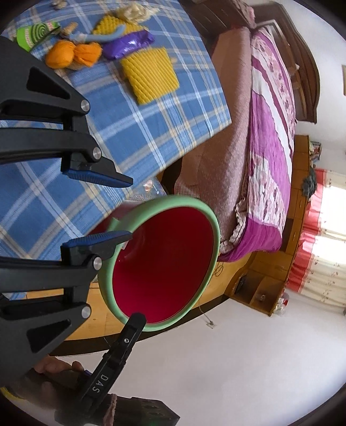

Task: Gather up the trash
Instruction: 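Carry the yellow block and orange mesh bag over the bucket and release both, then move both tools back over the table toward the green coil box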

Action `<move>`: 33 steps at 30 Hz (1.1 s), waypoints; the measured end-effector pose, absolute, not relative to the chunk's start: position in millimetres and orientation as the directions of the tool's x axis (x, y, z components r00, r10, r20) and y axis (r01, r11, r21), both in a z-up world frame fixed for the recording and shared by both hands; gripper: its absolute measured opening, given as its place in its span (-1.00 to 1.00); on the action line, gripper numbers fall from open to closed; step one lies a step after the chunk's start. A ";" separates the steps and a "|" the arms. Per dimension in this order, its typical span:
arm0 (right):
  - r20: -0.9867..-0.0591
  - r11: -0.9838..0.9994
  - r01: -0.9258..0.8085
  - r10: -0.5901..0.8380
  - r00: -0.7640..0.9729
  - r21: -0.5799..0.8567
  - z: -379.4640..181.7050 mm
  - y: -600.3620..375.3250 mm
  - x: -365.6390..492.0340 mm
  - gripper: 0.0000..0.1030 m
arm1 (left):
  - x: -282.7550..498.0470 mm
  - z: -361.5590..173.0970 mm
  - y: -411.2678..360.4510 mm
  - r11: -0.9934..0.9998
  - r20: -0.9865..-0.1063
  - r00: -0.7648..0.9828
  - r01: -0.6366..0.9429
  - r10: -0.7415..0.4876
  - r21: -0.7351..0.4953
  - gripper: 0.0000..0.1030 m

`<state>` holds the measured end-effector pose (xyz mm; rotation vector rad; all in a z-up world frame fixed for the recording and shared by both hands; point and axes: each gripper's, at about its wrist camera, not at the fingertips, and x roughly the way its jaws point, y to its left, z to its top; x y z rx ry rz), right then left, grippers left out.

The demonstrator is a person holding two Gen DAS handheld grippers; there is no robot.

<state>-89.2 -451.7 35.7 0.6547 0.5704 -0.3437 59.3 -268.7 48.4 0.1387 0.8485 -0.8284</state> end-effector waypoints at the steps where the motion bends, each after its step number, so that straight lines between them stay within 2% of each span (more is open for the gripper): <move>1: -0.596 0.748 0.467 -0.121 0.794 0.471 36.4 -449.7 -89.1 -0.01 | 59.5 48.9 -264.4 0.693 -0.712 0.381 0.691 -0.591 -0.205 -0.36; 17: -0.606 0.795 0.417 -0.080 0.792 0.440 44.9 -406.4 -81.9 0.15 | 61.1 54.6 -194.1 0.784 -0.707 0.462 0.584 -0.535 -0.212 -0.36; 33: -0.627 0.843 0.340 -0.004 0.779 0.417 42.3 -355.1 -64.7 0.20 | 63.9 48.3 -108.0 0.876 -0.709 0.548 0.432 -0.444 -0.215 -0.36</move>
